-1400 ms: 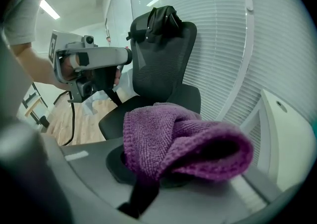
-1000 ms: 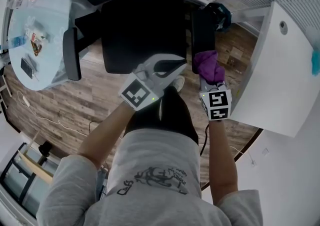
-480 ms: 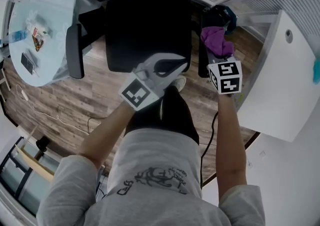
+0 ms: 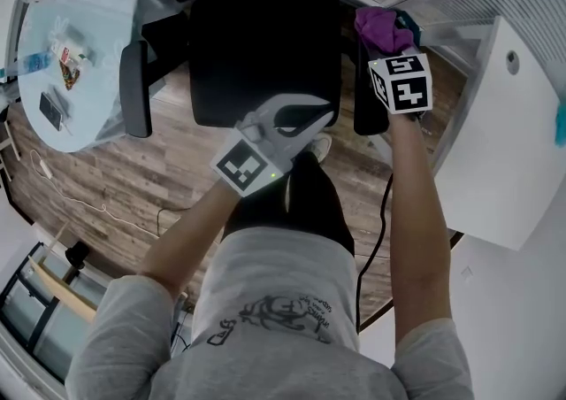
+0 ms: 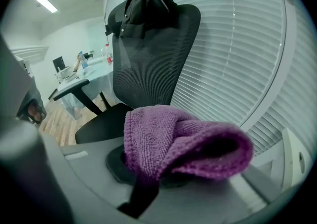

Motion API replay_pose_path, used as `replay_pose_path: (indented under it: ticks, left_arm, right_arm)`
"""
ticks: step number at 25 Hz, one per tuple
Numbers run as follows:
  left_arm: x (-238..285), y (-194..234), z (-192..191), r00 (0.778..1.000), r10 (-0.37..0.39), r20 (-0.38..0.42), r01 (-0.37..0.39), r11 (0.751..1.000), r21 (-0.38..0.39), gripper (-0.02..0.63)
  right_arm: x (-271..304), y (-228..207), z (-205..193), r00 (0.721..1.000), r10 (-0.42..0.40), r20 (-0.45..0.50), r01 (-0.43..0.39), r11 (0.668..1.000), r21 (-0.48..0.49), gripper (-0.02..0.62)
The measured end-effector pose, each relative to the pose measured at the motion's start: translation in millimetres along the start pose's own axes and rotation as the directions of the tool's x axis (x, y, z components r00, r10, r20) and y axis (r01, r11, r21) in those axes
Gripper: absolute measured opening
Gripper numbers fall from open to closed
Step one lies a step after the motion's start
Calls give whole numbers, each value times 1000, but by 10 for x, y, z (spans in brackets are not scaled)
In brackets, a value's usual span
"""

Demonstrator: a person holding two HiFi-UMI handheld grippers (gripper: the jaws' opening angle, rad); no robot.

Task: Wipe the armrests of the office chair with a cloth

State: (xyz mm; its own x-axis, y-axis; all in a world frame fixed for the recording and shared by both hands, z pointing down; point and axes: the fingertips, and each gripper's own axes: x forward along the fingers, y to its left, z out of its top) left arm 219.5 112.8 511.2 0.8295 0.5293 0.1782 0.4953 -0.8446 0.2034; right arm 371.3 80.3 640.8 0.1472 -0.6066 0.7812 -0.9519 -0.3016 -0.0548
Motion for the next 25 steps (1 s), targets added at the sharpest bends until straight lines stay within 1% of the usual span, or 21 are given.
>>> replay_pose_path:
  ticks: [6,9,16,21,25]
  left_arm:
    - [-2,-89,1,1000,-2,-2,2,1000,-7,2]
    - [-20,-109,17,1000,-2,-1,2,1000,2,2]
    - [-40,-172,-6,1000,-4,-10,4,1000,-3,2]
    - [6,-262,1,1000,-16,-10,16,1000,-5,2]
    - [28,-331,15,1000,-27,-11,28,1000,4,2]
  right_arm:
    - [-86,52,-61,999,-33,27,33,999,-20,29]
    - [-176,118,-140,999,-41,36,42,999,-32,29]
    - [-629,510,-606,998,-49,47,50,998,-30,31]
    - [-996,854,-1008,988,-110,112,114,993,-30,29]
    - [-1070,907,-1091,981,-138,137,140,990,-9,29]
